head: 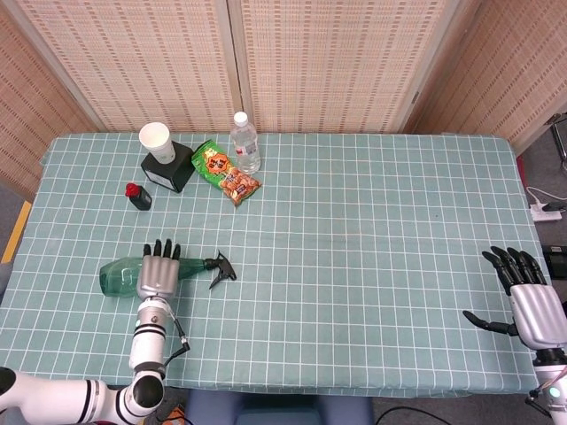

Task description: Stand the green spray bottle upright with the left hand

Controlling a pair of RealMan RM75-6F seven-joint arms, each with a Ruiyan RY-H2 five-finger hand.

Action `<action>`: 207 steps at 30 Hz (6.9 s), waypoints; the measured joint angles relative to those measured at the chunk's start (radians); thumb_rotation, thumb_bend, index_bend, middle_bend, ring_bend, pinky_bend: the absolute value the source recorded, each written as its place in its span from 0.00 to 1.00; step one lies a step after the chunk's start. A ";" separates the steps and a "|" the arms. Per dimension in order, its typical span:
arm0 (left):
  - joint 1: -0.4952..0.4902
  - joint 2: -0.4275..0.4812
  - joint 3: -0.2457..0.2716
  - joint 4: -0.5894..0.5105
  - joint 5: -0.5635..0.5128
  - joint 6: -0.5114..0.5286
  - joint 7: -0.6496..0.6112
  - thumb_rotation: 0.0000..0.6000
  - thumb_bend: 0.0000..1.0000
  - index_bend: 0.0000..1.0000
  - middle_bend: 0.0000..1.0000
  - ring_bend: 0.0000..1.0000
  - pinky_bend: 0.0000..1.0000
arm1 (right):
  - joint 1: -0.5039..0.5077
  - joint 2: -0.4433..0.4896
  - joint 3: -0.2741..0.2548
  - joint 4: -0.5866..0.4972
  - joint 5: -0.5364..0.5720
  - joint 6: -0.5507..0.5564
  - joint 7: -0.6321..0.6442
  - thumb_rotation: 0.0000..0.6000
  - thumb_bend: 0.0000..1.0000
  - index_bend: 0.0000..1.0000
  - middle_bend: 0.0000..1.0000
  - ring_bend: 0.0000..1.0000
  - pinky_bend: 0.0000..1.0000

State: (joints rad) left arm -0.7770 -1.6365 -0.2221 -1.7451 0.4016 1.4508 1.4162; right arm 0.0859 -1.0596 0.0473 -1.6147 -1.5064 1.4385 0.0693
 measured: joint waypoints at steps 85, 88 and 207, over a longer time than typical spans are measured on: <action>-0.111 -0.323 -0.051 0.435 0.035 0.110 0.051 1.00 0.29 0.60 0.38 0.25 0.16 | 0.007 0.005 -0.002 0.002 -0.001 -0.009 0.013 1.00 0.06 0.13 0.06 0.00 0.00; -0.114 -0.314 -0.073 0.399 0.051 0.119 0.042 1.00 0.29 0.60 0.39 0.26 0.17 | 0.007 0.006 -0.002 0.002 0.000 -0.010 0.014 1.00 0.06 0.13 0.06 0.00 0.00; 0.235 0.052 -0.164 0.205 0.689 -0.279 -1.581 1.00 0.18 0.00 0.13 0.10 0.12 | 0.000 -0.019 0.021 -0.029 0.061 -0.015 -0.119 1.00 0.06 0.17 0.06 0.00 0.00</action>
State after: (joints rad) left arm -0.5422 -1.5848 -0.3856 -1.5402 1.0911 1.1714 -0.1652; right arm 0.0864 -1.0781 0.0679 -1.6442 -1.4458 1.4238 -0.0495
